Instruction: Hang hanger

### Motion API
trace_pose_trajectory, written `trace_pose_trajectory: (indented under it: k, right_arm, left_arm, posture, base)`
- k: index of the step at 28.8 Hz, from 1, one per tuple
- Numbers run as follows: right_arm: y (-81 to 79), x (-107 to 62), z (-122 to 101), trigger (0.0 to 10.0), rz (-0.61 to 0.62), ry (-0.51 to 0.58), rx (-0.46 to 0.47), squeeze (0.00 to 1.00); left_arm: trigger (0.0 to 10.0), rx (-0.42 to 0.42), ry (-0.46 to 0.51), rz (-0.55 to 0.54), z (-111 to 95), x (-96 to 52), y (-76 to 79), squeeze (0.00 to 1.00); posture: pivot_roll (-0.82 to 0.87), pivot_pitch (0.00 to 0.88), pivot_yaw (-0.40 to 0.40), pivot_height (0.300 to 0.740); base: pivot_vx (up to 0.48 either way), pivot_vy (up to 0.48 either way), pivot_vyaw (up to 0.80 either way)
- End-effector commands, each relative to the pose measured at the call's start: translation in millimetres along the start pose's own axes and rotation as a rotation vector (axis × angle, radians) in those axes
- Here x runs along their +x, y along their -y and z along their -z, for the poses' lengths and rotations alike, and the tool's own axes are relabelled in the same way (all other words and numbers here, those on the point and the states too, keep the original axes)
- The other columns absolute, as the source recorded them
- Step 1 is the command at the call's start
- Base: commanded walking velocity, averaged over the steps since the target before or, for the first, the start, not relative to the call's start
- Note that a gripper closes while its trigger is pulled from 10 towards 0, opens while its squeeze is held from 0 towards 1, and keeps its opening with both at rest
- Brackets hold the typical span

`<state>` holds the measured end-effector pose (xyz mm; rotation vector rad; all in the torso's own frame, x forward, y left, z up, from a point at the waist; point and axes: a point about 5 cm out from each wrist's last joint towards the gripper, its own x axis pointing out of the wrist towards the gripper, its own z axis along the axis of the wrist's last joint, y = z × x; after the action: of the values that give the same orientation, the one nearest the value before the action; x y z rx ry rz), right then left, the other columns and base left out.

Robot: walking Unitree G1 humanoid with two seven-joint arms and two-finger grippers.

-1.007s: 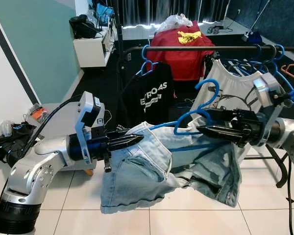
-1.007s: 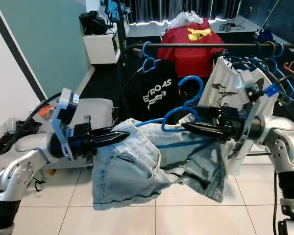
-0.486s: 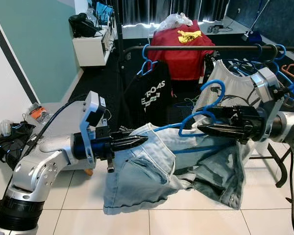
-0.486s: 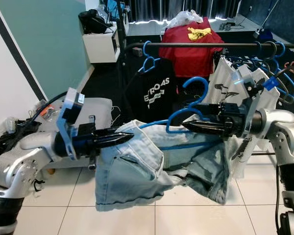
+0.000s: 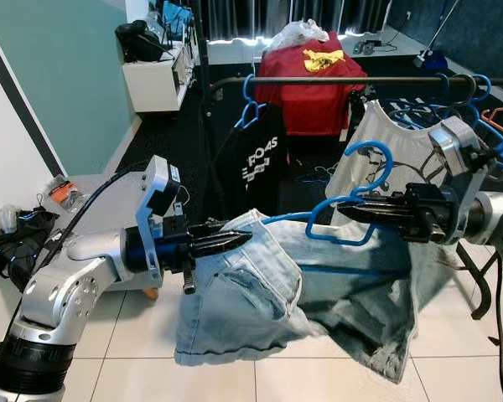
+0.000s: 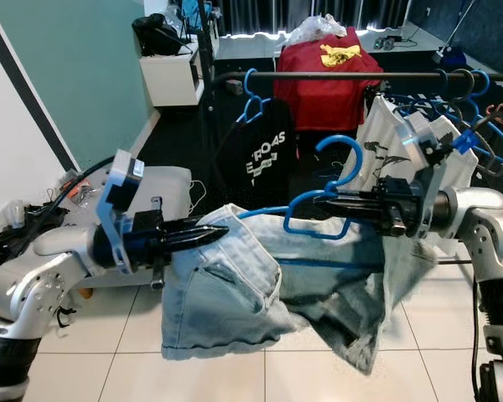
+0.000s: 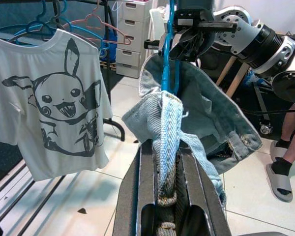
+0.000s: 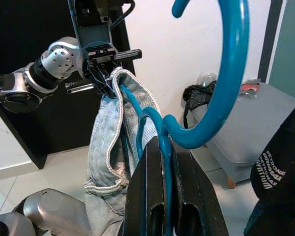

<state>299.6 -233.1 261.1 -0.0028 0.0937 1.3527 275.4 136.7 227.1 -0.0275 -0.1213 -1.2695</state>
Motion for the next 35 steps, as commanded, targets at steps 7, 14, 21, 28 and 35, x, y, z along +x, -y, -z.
trace_pose_trajectory:
  k: [7, 14, 21, 28, 35]
  right_arm:
    - [-1.9, 2.4, -3.0, 0.0, -0.025, 0.017, 0.010, 0.00]
    - [-4.0, 2.7, -3.0, 0.0, -0.041, 0.016, 0.017, 0.00]
    - [-6.5, 4.4, -3.3, 0.0, -0.056, 0.025, 0.025, 0.00]
    - [-11.2, 10.5, 3.5, 0.0, -0.081, 0.054, 0.054, 0.00]
    - [-13.1, 14.8, 4.7, 0.0, -0.105, 0.056, 0.068, 0.00]
  left_arm:
    - [0.0, 0.032, 0.027, 0.016, -6.9, 2.4, -0.9, 0.00]
    - [0.0, 0.036, 0.028, 0.016, -7.1, 2.0, -1.6, 0.00]
    - [0.0, 0.037, 0.029, 0.015, -7.3, 1.3, -1.3, 0.00]
    - [0.0, 0.030, 0.022, 0.007, -4.5, -0.8, 1.1, 0.00]
    - [0.0, 0.026, 0.019, -0.005, -2.6, -3.2, 3.8, 0.00]
  posture:
    - [-0.06, 0.009, 0.026, 0.740]
    - [-0.06, 0.000, 0.026, 0.740]
    - [-0.04, 0.000, 0.029, 0.740]
    - [-0.02, 0.000, 0.023, 0.740]
    - [-0.01, 0.000, 0.022, 0.740]
  base:
    - [0.000, 0.000, 0.00]
    - [0.000, 0.000, 0.00]
    - [0.000, 0.000, 0.00]
    - [0.000, 0.000, 0.00]
    - [0.000, 0.000, 0.00]
